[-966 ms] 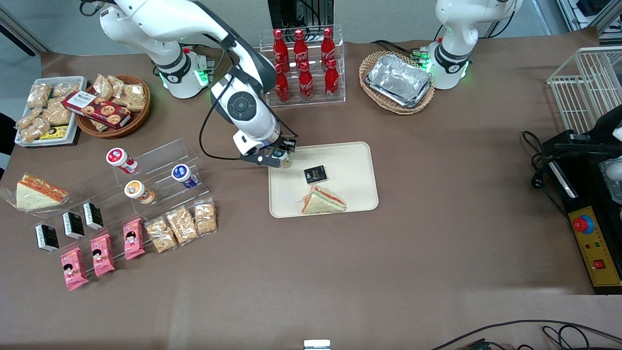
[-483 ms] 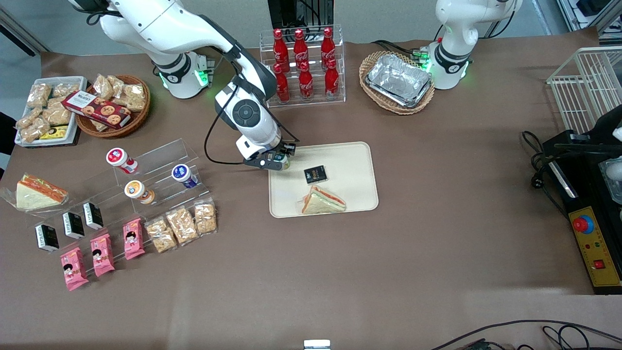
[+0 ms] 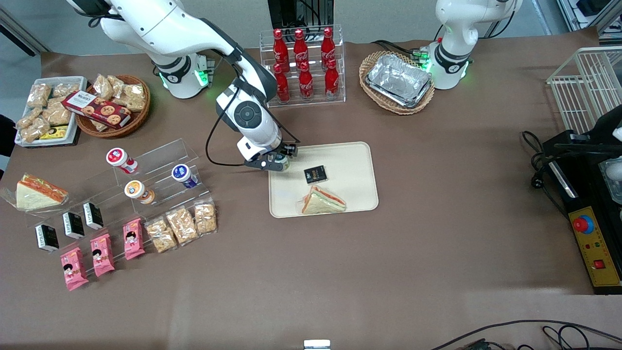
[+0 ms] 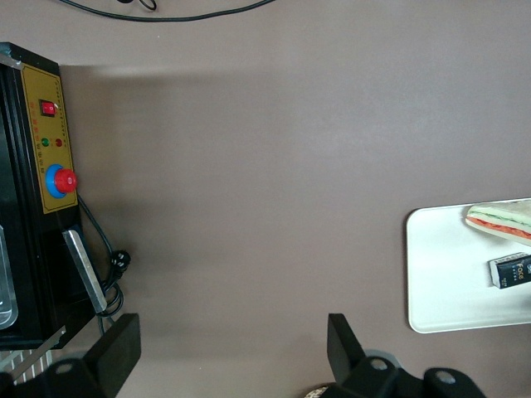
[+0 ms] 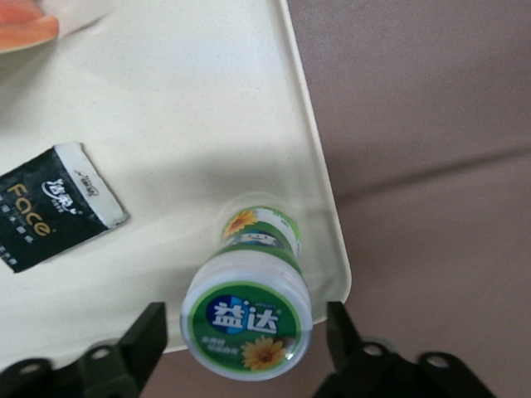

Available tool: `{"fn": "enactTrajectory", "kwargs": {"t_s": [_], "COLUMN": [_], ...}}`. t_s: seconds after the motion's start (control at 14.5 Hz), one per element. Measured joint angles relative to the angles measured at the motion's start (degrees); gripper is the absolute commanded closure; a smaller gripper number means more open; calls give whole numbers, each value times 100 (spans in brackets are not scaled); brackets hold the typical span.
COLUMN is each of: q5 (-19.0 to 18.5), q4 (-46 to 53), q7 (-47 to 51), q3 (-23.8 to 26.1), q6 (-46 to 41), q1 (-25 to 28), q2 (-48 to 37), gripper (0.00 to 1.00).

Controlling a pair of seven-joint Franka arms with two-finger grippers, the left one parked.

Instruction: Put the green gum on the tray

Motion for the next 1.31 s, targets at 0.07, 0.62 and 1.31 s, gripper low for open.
{"fn": "enactTrajectory", "kwargs": {"t_s": [0.07, 0.62, 1.31], "q5": [-1, -66, -68], "q4": [0, 309, 2335], "q7": [0, -49, -2916], "q3": [0, -41, -198], "q6": [2, -747, -3992], "q1": [0, -257, -2294], "q2": [0, -807, -1743], "gripper": [0, 0, 0]}}
